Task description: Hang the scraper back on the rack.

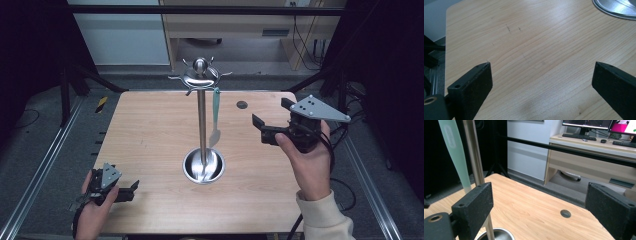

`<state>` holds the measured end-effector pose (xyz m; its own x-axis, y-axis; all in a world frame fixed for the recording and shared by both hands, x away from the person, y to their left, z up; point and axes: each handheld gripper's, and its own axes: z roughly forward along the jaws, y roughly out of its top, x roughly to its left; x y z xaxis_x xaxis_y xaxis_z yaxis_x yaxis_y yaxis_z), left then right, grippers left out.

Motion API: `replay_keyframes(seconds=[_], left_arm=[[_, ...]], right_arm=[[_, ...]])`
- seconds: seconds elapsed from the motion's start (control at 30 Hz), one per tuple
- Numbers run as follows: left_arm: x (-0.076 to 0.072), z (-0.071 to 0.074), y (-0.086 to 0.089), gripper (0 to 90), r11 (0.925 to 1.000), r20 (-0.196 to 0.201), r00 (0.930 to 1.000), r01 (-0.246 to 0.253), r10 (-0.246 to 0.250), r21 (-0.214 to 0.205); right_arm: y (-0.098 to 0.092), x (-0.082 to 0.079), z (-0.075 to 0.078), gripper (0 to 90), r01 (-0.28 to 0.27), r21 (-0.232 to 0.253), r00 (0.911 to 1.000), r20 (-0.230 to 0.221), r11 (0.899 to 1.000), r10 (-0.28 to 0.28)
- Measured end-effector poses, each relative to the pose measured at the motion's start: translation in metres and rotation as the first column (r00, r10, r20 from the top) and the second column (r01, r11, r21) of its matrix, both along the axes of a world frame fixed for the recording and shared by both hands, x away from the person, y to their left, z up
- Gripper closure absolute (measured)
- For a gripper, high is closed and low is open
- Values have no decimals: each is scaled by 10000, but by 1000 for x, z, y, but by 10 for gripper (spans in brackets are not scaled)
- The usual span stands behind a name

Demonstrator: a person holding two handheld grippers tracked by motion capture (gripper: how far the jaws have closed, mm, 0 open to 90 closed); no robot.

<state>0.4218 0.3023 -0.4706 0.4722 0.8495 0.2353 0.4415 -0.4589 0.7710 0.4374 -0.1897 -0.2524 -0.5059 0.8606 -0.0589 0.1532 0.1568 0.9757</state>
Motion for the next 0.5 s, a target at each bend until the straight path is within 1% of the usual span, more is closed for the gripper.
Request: replay_keyframes(seconds=[0.1,0.23,0.3,0.37,0.43,0.5], left_arm=[[0,0,0,28,10000,6,10000,-5,5,8],[0,0,0,28,10000,-37,10000,12,-11,19],[0,0,0,28,10000,-24,10000,8,-8,5],[0,0,0,28,10000,-34,10000,9,-9,8],[0,0,0,28,10000,-32,10000,-15,15,12],[0,0,0,28,10000,-28,10000,-18,18,-7]], right_arm=[[-4,-2,-5,79,51,-131,10000,22,9999,-50],[-9,-5,-12,70,113,-134,9999,35,9998,-112],[-11,-6,-15,78,94,-287,10000,10,9995,-94],[-11,-7,-19,112,133,-469,9999,24,9988,-132],[-11,-9,-23,114,134,-611,9999,-82,9980,-139],[-12,-11,-28,111,160,-869,9997,-152,9961,-174]])
